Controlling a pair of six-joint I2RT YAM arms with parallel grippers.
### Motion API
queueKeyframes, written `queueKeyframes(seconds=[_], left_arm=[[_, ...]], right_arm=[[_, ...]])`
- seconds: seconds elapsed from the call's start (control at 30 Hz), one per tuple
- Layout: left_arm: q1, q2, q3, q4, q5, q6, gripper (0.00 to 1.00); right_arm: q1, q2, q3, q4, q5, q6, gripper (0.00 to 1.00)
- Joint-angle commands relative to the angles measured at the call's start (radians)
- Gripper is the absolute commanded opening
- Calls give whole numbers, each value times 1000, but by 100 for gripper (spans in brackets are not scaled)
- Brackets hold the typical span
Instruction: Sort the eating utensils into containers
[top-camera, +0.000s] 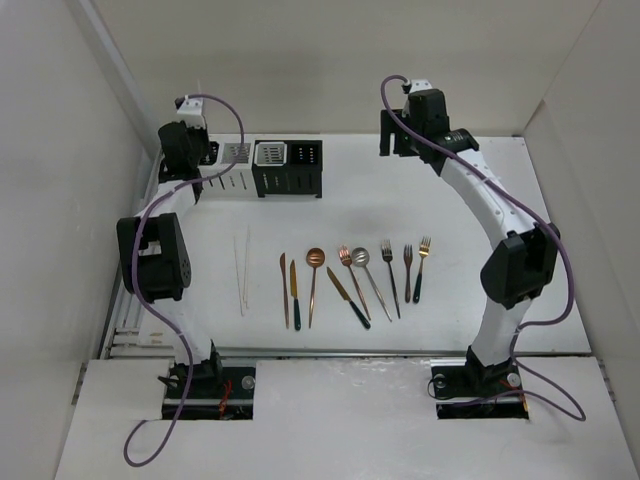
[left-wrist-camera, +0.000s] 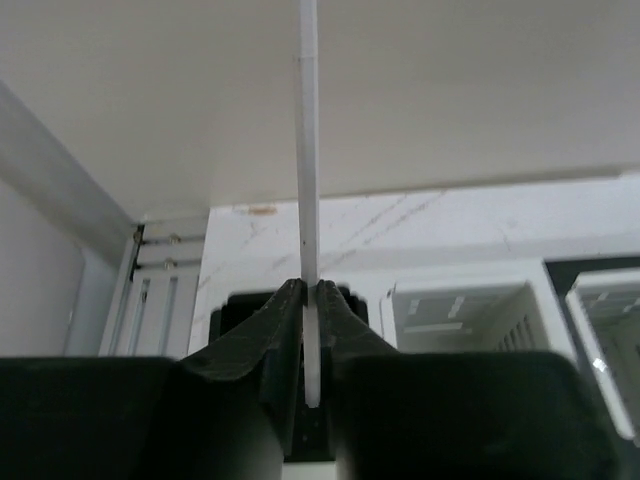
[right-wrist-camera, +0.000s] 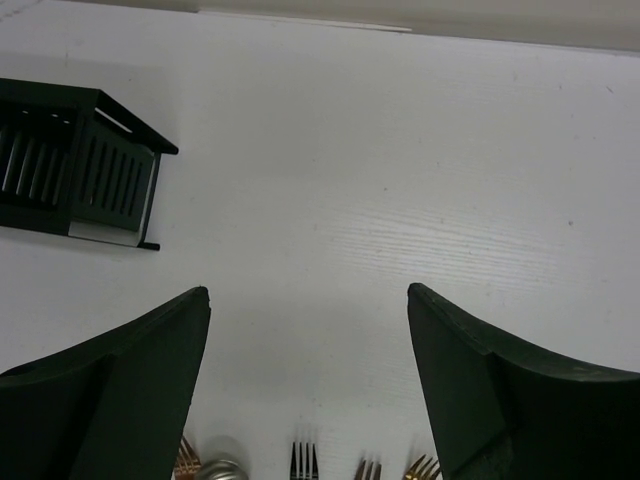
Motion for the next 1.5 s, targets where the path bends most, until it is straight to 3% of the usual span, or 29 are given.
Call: queueKeyframes(seconds=[0.0, 0.07, 0.1, 0.17, 0.23, 0.37, 0.57, 0.7, 0.9, 1.07, 1.27, 1.37, 1.47], left_arm=[[12, -88, -42, -18, -16, 22, 9], [32, -106, -53, -53, -16, 33, 34], [32, -106, -53, -75, -16, 33, 53], [41, -145, -24, -148, -25, 21, 65], [41, -193, 2, -239, -36, -13, 70], [41, -325, 34, -439, -59, -82, 66], [-14, -470, -205, -845, -37, -56, 51], [-63, -504, -378, -1003, -19, -36, 53], [-134, -450, -450, -1041, -28, -34, 54], [-184, -387, -441, -1050, -28, -25, 42], [-203, -358, -432, -1051, -105, -66, 37], [-203, -274, -371, -1109, -135, -102, 31], [-178, -185, -299, -1195, -80, -128, 30]], right_arm=[[-4, -73, 13, 12, 13, -25, 85], [-4, -82, -1, 23, 2, -25, 89], [-4, -96, -12, 32, -9, -36, 93], [8, -108, -21, 32, -9, -36, 95], [19, -131, -32, 32, -9, -47, 96], [71, -171, -79, 32, 27, -47, 96], [173, -258, -179, 3, 105, -29, 96], [207, -298, -216, -31, 139, -9, 96], [244, -367, -274, -84, 198, 25, 96], [253, -448, -323, -118, 237, 65, 96], [262, -554, -389, -170, 309, 90, 96], [262, -576, -389, -201, 376, 79, 96], [262, -585, -368, -216, 396, 53, 96]])
